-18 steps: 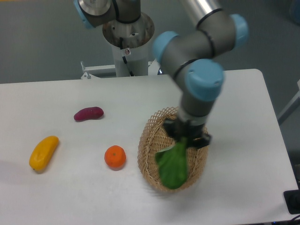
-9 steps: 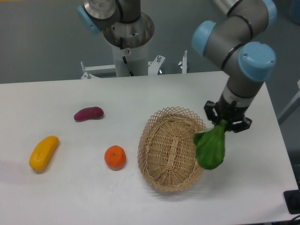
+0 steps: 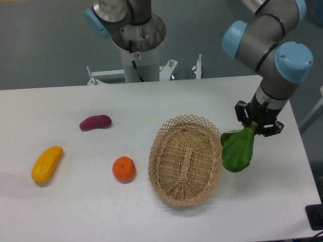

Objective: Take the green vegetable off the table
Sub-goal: 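Carry the bok choy past the basket toward the starting position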

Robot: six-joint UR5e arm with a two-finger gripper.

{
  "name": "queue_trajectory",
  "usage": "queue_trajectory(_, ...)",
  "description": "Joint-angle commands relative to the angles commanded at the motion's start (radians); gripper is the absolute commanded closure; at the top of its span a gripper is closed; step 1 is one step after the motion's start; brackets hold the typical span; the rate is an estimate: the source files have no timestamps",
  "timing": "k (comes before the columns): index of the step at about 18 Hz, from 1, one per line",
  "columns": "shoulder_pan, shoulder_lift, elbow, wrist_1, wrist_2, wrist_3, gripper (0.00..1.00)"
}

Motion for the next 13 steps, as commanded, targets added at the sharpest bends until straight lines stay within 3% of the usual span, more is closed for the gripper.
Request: queue_trajectory(13,0.002,-0.006,0.012,0.001,0.043,0.012,0.74)
